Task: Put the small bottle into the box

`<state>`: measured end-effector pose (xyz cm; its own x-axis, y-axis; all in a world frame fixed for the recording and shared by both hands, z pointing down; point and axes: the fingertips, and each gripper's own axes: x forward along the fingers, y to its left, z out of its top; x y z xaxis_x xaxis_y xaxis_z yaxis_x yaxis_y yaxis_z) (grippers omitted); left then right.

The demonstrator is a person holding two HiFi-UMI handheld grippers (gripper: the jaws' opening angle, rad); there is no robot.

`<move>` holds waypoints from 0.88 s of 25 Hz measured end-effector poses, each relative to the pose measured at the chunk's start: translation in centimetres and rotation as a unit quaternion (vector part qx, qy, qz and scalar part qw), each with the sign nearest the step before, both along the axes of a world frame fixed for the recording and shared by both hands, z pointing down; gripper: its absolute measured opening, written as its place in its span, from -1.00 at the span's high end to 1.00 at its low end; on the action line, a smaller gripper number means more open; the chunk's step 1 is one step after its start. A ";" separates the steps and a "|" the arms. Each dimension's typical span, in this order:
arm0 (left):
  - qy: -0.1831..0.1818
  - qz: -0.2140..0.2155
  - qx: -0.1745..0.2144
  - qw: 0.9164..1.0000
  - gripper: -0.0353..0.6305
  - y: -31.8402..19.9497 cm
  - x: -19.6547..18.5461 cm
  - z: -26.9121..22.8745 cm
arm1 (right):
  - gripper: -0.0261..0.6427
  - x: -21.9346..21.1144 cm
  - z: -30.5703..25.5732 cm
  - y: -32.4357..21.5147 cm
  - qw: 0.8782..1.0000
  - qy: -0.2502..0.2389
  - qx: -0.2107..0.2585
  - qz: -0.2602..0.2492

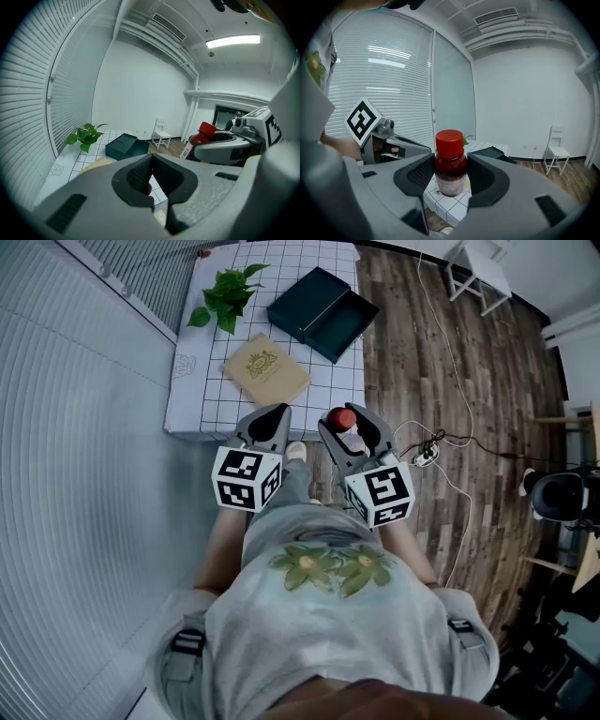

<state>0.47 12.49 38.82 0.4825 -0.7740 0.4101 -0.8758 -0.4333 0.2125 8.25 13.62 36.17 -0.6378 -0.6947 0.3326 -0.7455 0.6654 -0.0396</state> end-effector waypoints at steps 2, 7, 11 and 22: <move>0.002 0.001 -0.002 1.000 0.87 -1.5 -0.4 -0.1 | 0.27 -0.2 -0.2 -1.6 1.000 0.002 0.001 0.003; 0.001 0.007 -0.006 1.000 0.87 -4.7 -1.4 0.1 | 0.27 -1.0 -0.4 -5.2 1.000 0.003 0.000 0.011; 0.002 0.013 -0.009 1.000 0.87 -7.0 -2.1 0.1 | 0.27 -1.7 -0.6 -7.5 1.000 0.001 0.000 0.018; 0.003 0.043 -0.019 0.999 0.87 -12.0 -3.2 1.4 | 0.27 -2.8 -0.1 -13.0 0.999 0.003 0.002 0.043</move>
<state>-2.78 0.49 40.23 0.5484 -0.7137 0.4357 -0.8347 -0.4983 0.2344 5.49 0.60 36.08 -0.5737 -0.7482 0.3333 -0.7999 0.5993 -0.0315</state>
